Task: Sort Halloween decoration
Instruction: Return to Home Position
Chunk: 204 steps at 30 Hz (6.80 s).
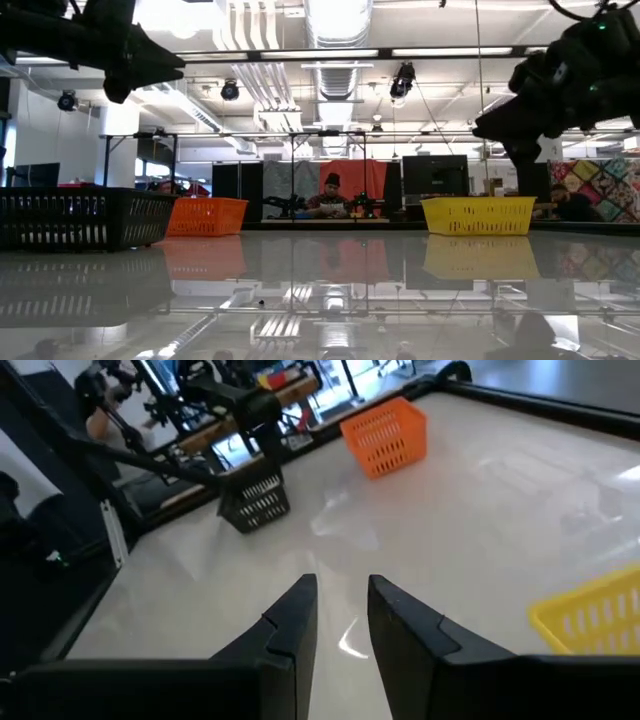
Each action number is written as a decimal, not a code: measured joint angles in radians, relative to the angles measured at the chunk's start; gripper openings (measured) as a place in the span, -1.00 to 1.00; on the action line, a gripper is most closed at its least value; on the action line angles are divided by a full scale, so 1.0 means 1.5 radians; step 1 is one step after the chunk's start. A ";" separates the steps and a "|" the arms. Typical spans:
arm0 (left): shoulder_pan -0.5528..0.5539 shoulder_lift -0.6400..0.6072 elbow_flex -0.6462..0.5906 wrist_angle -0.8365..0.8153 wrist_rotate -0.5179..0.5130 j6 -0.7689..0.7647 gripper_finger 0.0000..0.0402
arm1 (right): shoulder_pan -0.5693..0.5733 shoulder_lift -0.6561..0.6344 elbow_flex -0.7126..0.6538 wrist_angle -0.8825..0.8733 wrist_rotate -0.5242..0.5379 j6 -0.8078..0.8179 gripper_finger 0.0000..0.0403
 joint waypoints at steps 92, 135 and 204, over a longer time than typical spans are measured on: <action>-0.001 -0.023 0.000 -0.049 0.019 -0.139 -0.40 | -0.038 -0.276 -0.046 -0.149 0.276 -0.166 -0.64; -0.001 0.000 -0.002 -0.060 0.011 0.018 -0.40 | -0.038 -0.272 -0.046 -0.149 0.278 -0.152 -0.64; -0.003 -0.203 -0.249 0.073 0.019 0.085 -0.40 | -0.038 -0.267 -0.047 -0.147 0.279 -0.152 -0.64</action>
